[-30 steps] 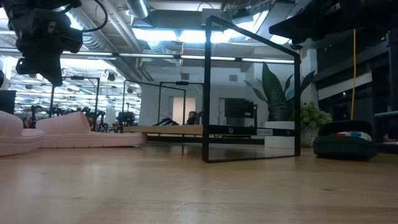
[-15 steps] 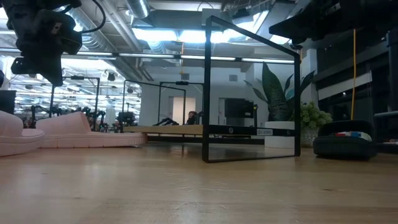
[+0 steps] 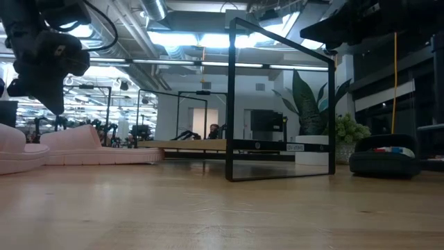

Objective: Pick and place slides into the shelf
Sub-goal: Put the top pink slide on the shelf

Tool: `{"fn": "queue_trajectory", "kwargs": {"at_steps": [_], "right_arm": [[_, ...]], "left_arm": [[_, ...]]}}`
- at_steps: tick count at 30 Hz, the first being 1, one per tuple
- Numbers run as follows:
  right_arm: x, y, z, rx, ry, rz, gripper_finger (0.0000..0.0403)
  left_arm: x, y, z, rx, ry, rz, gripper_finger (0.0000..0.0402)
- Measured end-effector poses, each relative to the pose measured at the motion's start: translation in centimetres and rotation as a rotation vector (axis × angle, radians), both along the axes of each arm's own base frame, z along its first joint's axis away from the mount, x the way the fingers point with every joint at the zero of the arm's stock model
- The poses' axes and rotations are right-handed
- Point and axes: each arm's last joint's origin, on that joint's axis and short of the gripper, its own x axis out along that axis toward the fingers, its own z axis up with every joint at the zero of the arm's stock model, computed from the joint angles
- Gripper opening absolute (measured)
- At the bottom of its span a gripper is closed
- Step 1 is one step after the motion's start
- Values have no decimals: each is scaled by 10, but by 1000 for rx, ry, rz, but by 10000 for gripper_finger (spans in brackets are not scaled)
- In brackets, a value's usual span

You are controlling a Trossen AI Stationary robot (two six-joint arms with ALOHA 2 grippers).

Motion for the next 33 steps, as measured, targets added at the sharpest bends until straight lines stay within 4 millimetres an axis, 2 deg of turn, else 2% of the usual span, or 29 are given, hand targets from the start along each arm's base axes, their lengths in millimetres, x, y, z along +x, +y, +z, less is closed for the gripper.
{"fn": "queue_trajectory", "kwargs": {"at_steps": [10,14,18,24,33], "right_arm": [[0,0,0,1,0,1,21],[0,0,0,1,0,1,21],[0,0,0,1,0,1,21],[0,0,0,1,0,1,21],[0,0,0,1,0,1,21]], "left_arm": [[0,1,0,16,3,10,112],[0,1,0,-1,1,45,139],[0,0,0,-45,-6,87,150],[0,1,0,-10,-5,102,151],[0,2,0,75,13,-24,151]]}}
